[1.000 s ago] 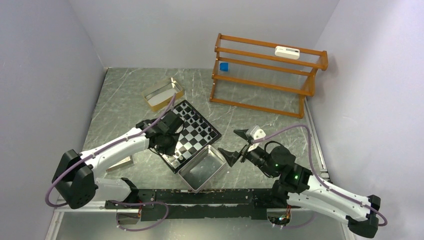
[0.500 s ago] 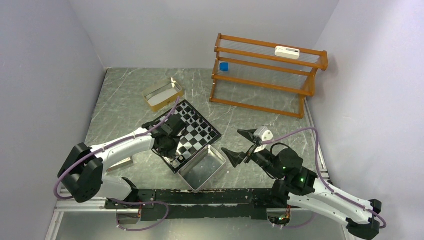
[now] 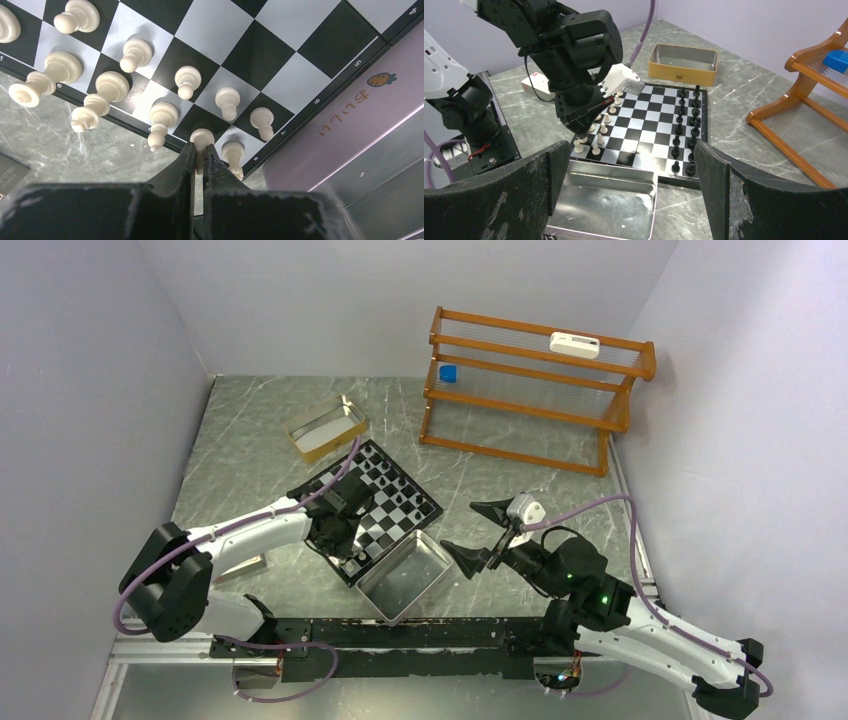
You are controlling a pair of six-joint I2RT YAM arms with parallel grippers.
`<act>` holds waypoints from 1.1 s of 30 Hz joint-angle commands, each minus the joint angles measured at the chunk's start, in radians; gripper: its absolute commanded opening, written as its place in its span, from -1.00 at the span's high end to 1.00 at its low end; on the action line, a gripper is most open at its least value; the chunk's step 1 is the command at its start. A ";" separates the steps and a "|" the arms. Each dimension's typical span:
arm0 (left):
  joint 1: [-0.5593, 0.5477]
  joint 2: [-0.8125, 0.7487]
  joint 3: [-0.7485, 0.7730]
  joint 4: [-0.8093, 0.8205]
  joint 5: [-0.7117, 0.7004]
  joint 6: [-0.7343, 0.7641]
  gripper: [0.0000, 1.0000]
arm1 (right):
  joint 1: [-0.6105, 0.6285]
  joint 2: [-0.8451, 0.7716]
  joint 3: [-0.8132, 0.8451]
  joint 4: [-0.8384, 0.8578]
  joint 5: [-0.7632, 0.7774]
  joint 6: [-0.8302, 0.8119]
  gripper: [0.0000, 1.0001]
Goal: Set up the chess pieces on the board
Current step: Place the chess piece on the chessboard.
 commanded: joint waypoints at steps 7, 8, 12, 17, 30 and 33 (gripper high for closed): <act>-0.006 0.022 -0.009 0.041 -0.027 -0.001 0.90 | 0.003 0.016 0.019 0.027 -0.044 0.006 -1.00; -0.007 0.026 -0.011 0.043 -0.024 -0.001 0.90 | 0.003 0.013 0.019 0.026 -0.042 0.006 -1.00; -0.011 0.034 -0.009 0.036 -0.027 -0.003 0.85 | 0.003 0.003 0.006 0.037 -0.033 0.027 -1.00; -0.021 0.028 -0.007 0.027 -0.034 -0.013 0.70 | 0.004 -0.001 0.010 0.034 -0.030 0.043 -1.00; -0.033 -0.054 0.056 -0.023 -0.079 -0.032 0.21 | 0.003 0.063 0.035 -0.016 0.087 0.181 -1.00; -0.033 -0.114 0.088 -0.011 -0.094 -0.051 0.10 | 0.003 0.114 0.070 -0.092 0.176 0.248 -1.00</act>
